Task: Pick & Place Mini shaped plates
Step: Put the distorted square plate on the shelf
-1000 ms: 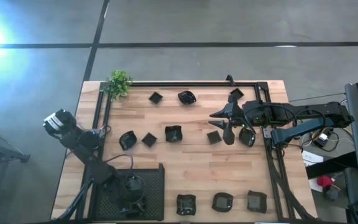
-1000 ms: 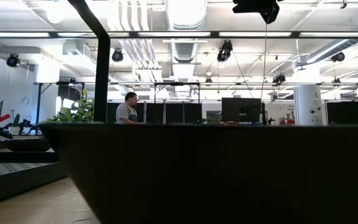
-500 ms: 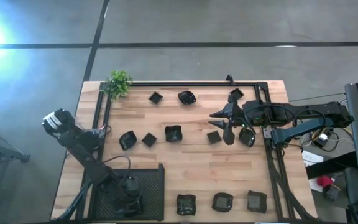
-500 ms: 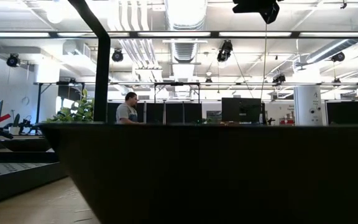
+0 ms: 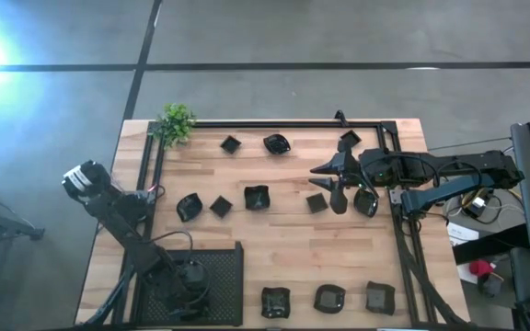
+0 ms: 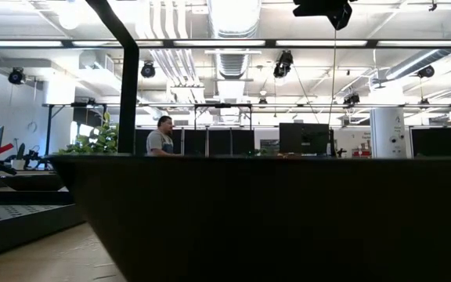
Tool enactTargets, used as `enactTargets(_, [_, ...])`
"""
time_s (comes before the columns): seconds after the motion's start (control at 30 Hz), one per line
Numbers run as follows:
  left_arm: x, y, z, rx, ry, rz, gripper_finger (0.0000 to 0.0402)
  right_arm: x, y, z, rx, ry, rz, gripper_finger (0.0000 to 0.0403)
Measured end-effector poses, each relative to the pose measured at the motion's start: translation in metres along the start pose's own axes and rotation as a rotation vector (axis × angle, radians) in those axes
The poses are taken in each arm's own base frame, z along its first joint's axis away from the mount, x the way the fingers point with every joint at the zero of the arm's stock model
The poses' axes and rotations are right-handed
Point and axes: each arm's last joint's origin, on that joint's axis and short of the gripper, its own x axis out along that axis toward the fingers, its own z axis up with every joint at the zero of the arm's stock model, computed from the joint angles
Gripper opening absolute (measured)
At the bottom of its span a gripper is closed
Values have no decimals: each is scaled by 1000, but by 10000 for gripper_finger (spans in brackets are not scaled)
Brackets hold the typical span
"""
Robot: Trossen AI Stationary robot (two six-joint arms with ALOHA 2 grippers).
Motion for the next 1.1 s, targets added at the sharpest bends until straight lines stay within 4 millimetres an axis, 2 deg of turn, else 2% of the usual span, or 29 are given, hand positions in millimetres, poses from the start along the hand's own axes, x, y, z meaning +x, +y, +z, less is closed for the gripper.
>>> enactTargets(0.53, [-1,-1,-2,31,54,-21,0,0,0,0,0,-1,0,123])
enactTargets(0.87, [-24,-2,-6,32,63,-68,0,0,0,0,16,-1,0,123])
enactTargets(1.1, [-28,4,-14,35,108,-18,0,0,0,0,16,-1,0,123])
